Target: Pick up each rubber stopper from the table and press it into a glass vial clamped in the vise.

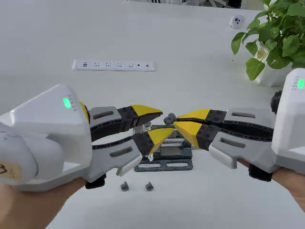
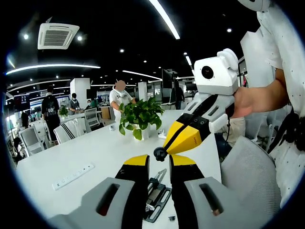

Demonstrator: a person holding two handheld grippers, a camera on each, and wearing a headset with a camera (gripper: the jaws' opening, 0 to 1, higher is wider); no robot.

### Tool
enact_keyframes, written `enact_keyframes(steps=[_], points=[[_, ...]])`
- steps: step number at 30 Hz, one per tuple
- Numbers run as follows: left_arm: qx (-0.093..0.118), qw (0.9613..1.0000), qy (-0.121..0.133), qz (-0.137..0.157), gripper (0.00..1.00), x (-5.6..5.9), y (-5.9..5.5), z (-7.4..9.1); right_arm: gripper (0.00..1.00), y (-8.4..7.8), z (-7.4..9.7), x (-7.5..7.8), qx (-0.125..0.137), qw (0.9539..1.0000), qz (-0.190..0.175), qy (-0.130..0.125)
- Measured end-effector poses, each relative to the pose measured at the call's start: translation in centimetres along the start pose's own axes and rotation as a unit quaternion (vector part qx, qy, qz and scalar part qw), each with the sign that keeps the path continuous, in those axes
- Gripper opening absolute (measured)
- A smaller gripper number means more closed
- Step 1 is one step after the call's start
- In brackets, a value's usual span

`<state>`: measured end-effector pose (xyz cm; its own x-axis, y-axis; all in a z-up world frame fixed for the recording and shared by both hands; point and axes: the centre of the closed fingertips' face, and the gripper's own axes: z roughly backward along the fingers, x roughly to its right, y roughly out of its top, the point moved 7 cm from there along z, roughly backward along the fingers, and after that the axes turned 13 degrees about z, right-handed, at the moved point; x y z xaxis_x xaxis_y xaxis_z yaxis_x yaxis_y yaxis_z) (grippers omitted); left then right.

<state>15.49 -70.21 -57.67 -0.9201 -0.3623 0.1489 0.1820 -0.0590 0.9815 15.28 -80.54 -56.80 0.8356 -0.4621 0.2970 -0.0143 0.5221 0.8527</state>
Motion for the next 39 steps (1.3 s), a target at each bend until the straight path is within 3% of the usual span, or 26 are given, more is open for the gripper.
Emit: enact_keyframes(steps=[30,39], points=[[0.004,0.9997,-0.002,-0.022,0.05,0.22,0.34,0.29,0.00,0.38,-0.03,0.04,0.006,0.9996,-0.028,-0.005],[-0.001,0.9999,-0.013,-0.009,0.05,0.21,0.25,0.55,0.00,0.35,-0.02,-0.08,0.012,0.9993,-0.033,0.013]])
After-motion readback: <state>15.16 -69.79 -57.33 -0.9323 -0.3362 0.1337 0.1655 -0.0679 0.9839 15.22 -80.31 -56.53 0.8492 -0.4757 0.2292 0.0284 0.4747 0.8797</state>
